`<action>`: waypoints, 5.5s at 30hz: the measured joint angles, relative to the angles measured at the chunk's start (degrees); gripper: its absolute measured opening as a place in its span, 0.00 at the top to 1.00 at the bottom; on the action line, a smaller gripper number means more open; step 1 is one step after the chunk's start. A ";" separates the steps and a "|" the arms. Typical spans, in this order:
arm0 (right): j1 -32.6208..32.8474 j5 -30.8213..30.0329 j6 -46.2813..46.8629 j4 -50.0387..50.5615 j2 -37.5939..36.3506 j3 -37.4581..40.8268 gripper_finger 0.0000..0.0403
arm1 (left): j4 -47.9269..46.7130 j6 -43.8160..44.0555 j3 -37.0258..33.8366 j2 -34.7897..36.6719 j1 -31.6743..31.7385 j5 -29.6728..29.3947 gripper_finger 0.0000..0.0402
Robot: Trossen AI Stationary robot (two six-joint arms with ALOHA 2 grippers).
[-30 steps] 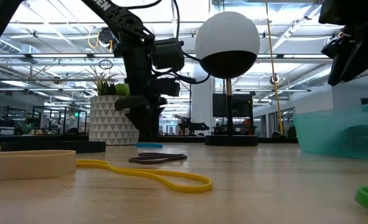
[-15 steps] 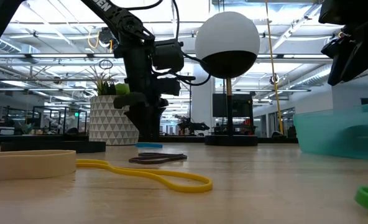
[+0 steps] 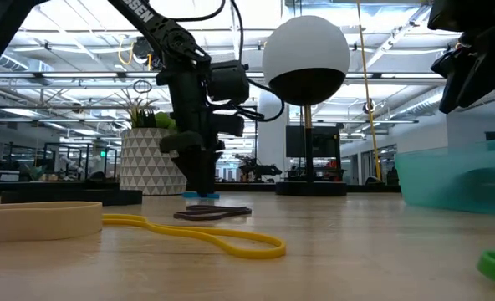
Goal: Pick and place rubber bands into bin
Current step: Put the blue rubber band into the bin
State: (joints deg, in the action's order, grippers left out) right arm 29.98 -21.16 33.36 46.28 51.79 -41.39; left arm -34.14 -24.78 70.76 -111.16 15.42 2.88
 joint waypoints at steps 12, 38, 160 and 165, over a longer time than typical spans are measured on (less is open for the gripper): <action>0.00 0.15 -0.22 -1.04 -0.02 -0.01 0.61 | -0.13 1.91 0.04 -0.48 -0.07 0.31 0.58; 0.00 0.19 -7.06 -8.90 -0.02 0.00 0.61 | -0.74 6.99 1.00 -0.26 -3.73 -0.14 0.99; -0.32 -7.86 -21.59 -19.02 7.28 0.04 1.00 | -12.94 23.06 21.31 -0.04 -19.54 -1.99 0.44; -0.24 -0.95 -8.30 -8.90 6.23 0.04 1.00 | -12.70 23.16 21.31 -0.04 -19.55 -1.97 0.44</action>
State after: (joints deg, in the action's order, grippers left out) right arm 29.74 -22.12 25.06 37.38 58.02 -41.34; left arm -46.84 -1.62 92.07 -111.20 -4.13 0.91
